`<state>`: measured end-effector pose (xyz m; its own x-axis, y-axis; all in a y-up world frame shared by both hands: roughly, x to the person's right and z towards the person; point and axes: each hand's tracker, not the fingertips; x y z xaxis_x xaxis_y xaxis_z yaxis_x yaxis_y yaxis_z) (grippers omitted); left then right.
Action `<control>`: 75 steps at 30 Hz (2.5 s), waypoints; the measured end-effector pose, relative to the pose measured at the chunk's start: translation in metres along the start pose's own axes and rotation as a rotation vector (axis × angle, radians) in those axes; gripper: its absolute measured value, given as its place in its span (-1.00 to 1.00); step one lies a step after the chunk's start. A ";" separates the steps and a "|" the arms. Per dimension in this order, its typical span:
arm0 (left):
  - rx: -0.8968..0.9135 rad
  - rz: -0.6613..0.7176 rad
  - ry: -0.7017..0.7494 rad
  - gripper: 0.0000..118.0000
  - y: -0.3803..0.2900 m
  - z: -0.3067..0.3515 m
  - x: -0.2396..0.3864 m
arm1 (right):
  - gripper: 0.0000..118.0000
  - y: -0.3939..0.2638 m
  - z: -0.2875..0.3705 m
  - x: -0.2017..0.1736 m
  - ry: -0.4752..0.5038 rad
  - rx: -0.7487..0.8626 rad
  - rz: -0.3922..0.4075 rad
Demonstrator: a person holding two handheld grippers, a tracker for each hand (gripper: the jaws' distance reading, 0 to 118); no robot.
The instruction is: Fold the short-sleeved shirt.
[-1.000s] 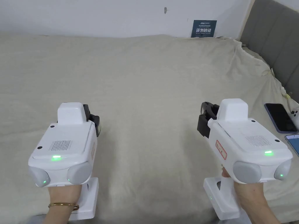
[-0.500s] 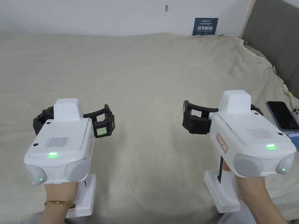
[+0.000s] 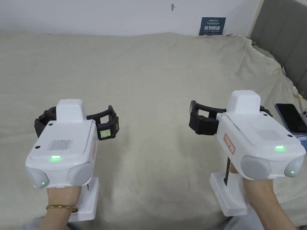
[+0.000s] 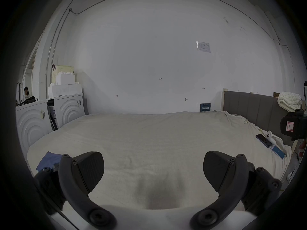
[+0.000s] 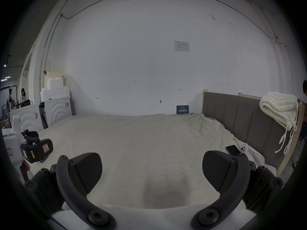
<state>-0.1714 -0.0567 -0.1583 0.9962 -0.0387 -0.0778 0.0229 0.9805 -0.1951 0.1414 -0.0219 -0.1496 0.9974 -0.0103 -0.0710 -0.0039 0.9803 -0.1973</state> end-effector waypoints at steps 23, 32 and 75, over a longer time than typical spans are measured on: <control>0.010 -0.026 -0.008 1.00 0.000 0.001 0.005 | 1.00 -0.004 0.002 0.003 -0.009 -0.009 -0.017; 0.006 -0.032 -0.018 1.00 -0.001 0.000 0.007 | 1.00 -0.005 0.003 0.002 -0.008 -0.013 -0.016; 0.012 -0.046 -0.025 1.00 0.001 0.004 0.011 | 1.00 -0.004 0.006 -0.001 0.016 -0.013 -0.014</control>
<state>-0.1599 -0.0560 -0.1556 0.9959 -0.0787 -0.0445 0.0692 0.9801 -0.1858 0.1407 -0.0245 -0.1424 0.9961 -0.0275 -0.0834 0.0093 0.9773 -0.2115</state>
